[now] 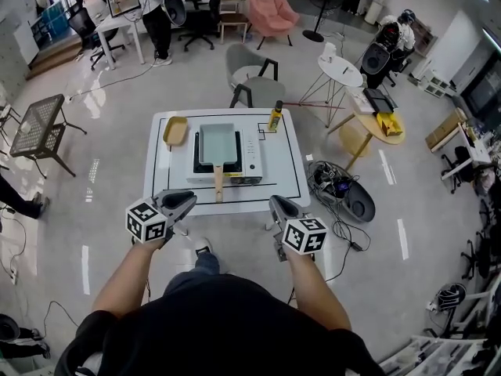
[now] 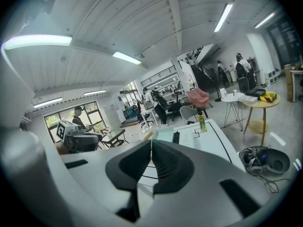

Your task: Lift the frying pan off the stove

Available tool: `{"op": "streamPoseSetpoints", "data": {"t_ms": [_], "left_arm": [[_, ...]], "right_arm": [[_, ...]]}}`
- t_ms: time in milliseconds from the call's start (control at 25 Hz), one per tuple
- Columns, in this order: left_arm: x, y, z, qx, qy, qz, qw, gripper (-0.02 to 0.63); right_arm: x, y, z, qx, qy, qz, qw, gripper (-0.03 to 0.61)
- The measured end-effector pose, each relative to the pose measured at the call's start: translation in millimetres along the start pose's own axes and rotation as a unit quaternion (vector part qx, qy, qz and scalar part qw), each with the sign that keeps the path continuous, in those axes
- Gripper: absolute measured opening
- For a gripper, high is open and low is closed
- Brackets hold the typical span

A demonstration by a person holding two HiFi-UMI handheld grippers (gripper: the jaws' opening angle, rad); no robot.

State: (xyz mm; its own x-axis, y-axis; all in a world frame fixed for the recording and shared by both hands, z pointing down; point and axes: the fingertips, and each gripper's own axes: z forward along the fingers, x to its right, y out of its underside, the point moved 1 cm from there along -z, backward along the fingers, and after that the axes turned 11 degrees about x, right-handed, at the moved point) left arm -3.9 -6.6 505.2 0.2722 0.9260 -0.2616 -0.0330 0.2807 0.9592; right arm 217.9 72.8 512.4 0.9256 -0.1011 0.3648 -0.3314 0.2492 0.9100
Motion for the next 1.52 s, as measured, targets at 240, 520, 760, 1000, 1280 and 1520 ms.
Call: {"op": "streamPoseSetpoints", "data": {"t_ms": [240, 520, 760, 1000, 1280, 1520], "left_arm": [[-15, -4, 2, 0.009, -0.005, -0.004, 0.9999, 0.060], [-47, 5, 5, 0.010, -0.015, -0.024, 0.9996, 0.060], [-78, 4, 17, 0.016, -0.014, -0.045, 0.9987, 0.060], [-103, 3, 33, 0.008, -0.007, -0.053, 0.9986, 0.059], [-140, -2, 51, -0.003, 0.008, -0.055, 0.9984, 0.060], [-177, -17, 58, 0.002, 0.015, -0.050, 0.9986, 0.060]], "right_arm": [[3, -6, 18, -0.004, -0.002, -0.004, 1.000, 0.012], [4, -7, 53, -0.015, -0.008, -0.007, 1.000, 0.012], [13, -8, 84, -0.023, -0.006, -0.004, 1.000, 0.012], [21, -12, 111, -0.026, -0.003, 0.001, 1.000, 0.012], [27, -20, 147, -0.028, 0.007, 0.007, 1.000, 0.012], [26, -29, 175, -0.029, 0.020, 0.000, 0.999, 0.012]]}}
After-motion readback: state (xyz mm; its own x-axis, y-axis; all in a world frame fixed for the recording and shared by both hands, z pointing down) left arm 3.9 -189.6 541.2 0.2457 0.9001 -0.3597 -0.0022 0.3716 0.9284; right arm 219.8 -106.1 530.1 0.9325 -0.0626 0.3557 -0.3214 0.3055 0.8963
